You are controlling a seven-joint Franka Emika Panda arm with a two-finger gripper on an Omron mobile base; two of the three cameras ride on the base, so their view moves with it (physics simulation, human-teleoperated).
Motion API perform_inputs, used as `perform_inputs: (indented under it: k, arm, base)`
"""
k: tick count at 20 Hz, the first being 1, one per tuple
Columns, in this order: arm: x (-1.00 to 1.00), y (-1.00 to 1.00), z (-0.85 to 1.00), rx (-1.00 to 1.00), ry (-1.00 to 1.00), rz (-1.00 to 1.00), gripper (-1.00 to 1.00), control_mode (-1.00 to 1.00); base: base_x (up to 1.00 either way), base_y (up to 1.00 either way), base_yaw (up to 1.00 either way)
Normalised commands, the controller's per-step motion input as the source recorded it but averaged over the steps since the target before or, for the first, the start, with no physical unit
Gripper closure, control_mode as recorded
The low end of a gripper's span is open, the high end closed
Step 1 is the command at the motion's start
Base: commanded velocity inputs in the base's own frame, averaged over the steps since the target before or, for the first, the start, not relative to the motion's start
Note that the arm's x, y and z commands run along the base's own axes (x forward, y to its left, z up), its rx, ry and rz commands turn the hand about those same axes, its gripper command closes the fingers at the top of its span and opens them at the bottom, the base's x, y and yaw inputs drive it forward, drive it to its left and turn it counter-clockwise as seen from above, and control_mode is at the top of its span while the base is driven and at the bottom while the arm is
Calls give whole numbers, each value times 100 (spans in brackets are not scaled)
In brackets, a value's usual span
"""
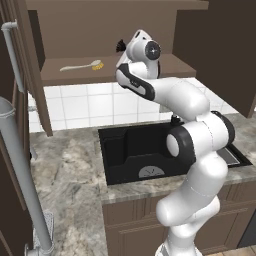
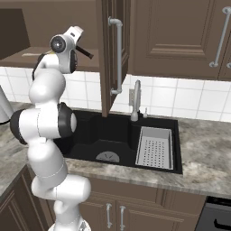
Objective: Pick up the dish brush and dish brush from the sink, and place them back in the cabinet, and close the cabinet doors.
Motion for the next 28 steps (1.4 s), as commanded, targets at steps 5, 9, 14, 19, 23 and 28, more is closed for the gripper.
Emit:
perform_inputs:
  k: [5,9,14,19,23,28]
  arm:
    - [11,5,-17,1,0,0,100,-100]
    - [19,3,-18,1,1,0,100,-100]
    - [14,5,-13,0,0,0,-100,-100]
    - [7,2,-6,0,5,0,-100,-100]
    - [2,3,0,0,6,0,-100,-100]
    - [4,2,0,0,4,0,-100,-100]
  base:
    - [0,0,0]
    - [0,0,0]
    - [0,0,0]
    - [0,0,0]
    - [0,0,0]
    - [0,0,0]
